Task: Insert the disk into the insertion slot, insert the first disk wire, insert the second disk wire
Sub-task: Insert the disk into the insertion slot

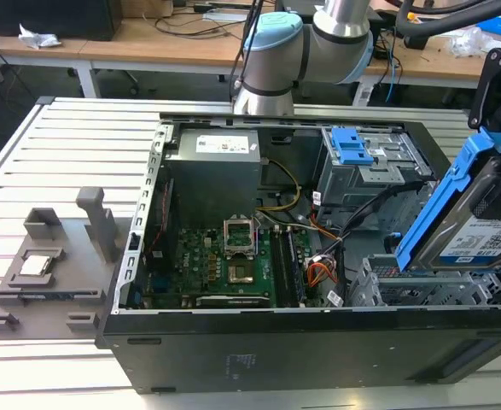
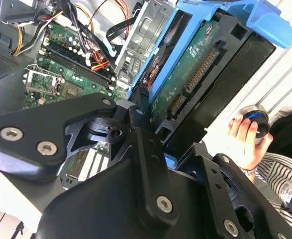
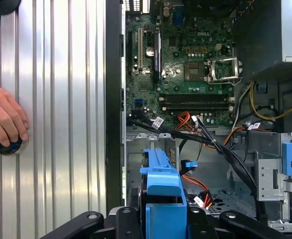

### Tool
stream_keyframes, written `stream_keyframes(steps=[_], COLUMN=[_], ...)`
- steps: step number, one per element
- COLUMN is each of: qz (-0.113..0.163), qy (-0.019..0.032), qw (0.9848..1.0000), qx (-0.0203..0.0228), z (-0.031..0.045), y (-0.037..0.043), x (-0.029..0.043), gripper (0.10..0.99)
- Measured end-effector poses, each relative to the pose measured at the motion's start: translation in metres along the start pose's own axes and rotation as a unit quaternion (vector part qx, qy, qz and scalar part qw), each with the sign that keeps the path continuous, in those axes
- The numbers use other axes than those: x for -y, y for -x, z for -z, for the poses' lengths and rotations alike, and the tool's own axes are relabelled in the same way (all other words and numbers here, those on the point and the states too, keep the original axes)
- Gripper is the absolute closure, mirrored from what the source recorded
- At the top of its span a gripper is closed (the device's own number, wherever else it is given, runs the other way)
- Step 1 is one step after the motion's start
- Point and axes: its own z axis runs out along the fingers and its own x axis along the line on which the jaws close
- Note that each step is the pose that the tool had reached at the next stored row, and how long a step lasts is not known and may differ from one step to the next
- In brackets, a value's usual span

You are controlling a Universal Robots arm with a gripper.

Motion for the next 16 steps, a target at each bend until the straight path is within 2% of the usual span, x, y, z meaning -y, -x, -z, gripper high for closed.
stream_keyframes(steps=[9, 16], qz=[0.0, 0.0], qy=[0.0, 0.0], qw=[1.0, 1.0], qx=[0.0, -0.0001], z=[-0.0054, -0.0145], y=[0.0, 0.0042], x=[0.0002, -0.002], gripper=[0.725, 0.725])
